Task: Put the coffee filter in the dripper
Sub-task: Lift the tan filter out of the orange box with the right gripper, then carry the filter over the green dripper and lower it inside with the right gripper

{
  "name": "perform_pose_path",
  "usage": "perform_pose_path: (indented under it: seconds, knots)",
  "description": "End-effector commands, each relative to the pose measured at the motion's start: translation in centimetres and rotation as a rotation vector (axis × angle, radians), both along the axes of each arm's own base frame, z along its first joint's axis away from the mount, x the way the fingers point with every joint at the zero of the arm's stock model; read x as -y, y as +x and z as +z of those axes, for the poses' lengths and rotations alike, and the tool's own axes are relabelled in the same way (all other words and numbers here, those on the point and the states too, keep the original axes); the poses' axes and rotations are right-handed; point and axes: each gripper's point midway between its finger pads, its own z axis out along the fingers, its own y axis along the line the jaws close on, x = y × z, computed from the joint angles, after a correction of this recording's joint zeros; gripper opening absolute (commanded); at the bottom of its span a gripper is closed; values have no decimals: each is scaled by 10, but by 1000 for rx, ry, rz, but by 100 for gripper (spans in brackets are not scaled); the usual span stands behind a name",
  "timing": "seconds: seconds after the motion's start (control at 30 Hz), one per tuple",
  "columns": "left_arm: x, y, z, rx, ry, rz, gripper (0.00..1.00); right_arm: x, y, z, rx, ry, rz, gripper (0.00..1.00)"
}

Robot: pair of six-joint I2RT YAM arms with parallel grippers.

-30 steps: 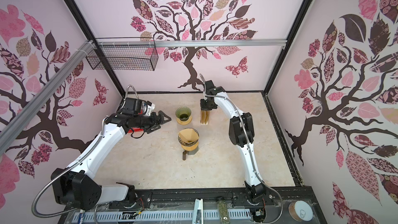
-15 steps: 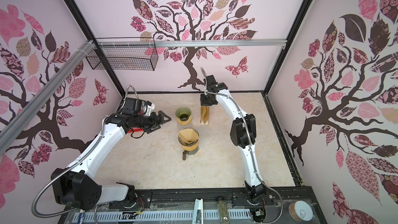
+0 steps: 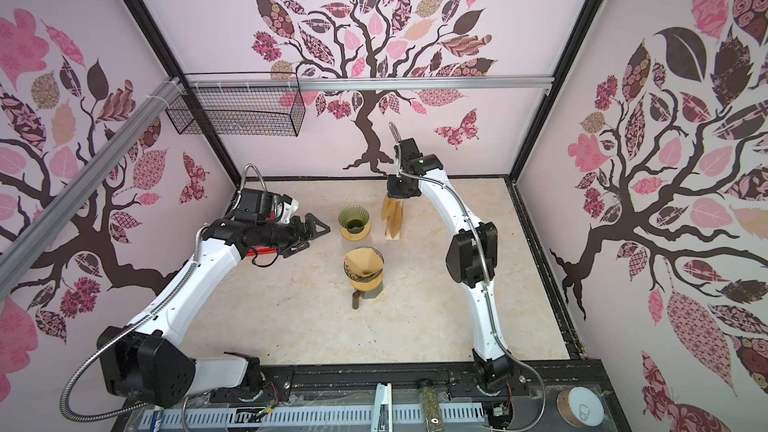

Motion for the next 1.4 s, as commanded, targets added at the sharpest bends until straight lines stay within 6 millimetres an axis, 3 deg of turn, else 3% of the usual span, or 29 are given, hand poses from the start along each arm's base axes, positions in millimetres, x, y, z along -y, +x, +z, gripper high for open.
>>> perform_pose_path:
  seconds: [0.0,0.4,0.7,0.83,1.1,1.37]
  knots:
    - [-3,-2,3,30,0,8,97,5,-11,76,132,40,-7,1]
    - [-5,-4,6,42,4,19,97,6,-28,119,174,110,-12,1]
    - [-6,-5,7,47,5,20,97,-7,-53,148,143,239,19,1]
    - [-5,-5,8,52,1,17,97,-15,-66,148,111,253,39,1]
    - [-4,-6,12,70,-10,9,97,-56,-92,144,45,296,129,1]
    - [-4,-7,14,79,-6,6,97,-88,-97,112,-12,261,170,0]
